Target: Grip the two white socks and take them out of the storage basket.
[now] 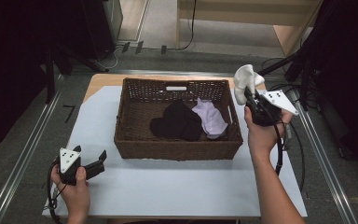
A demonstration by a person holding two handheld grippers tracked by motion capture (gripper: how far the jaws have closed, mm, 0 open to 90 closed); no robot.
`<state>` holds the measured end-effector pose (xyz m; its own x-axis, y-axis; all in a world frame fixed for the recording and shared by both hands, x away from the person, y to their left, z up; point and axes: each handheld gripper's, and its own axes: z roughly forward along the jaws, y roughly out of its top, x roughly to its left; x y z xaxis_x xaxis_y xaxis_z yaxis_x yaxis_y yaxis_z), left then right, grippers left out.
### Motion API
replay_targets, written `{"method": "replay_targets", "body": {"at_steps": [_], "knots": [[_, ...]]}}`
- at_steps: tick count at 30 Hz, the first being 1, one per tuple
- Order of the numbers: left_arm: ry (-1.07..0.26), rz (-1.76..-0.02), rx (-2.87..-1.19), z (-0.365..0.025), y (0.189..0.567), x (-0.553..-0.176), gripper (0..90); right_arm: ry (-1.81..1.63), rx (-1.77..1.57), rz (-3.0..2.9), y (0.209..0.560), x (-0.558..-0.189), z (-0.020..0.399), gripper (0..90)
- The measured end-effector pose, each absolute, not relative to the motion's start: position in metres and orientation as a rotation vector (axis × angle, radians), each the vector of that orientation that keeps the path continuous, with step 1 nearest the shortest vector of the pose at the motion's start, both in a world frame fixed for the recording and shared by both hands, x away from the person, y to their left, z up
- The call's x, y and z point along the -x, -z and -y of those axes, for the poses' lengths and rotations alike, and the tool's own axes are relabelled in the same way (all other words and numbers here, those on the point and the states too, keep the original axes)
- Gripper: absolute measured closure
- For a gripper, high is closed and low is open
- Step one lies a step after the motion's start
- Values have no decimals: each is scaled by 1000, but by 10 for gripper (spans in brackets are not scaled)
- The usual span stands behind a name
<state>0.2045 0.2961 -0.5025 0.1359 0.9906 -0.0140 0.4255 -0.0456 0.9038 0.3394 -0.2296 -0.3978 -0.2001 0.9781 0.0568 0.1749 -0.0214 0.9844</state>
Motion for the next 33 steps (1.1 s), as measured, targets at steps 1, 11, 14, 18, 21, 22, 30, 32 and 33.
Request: {"method": "replay_targets", "body": {"at_steps": [1, 11, 14, 18, 21, 22, 30, 32, 33], "knots": [[-876, -1407, -1599, -296, 503, -204, 72, -1297, -1264, -1473, 400, -339, 232, 780], [-876, -1407, -1600, -296, 503, -204, 72, -1186, -1367, -1489, 434, -341, 259, 779], [-877, -1408, -1599, -296, 503, -205, 72, -1149, -1398, -1502, 447, -342, 264, 778], [-877, -1408, -1599, -296, 503, -205, 72, -1113, -1424, -1524, 459, -344, 268, 777], [-876, -1409, -1599, -296, 503, -205, 72, -1070, -1456, -1560, 475, -345, 270, 774], [-876, -1408, -1599, -296, 503, -205, 72, -1057, -1459, -1575, 479, -346, 270, 773], [-880, -1406, -1597, -296, 503, -204, 71, -1002, -1515, -1623, 499, -348, 275, 754], [-880, -1407, -1598, -296, 503, -204, 72, -991, -1542, -1630, 502, -348, 279, 649], [-880, -1407, -1598, -296, 503, -204, 71, -984, -1536, -1631, 502, -348, 279, 575]]}}
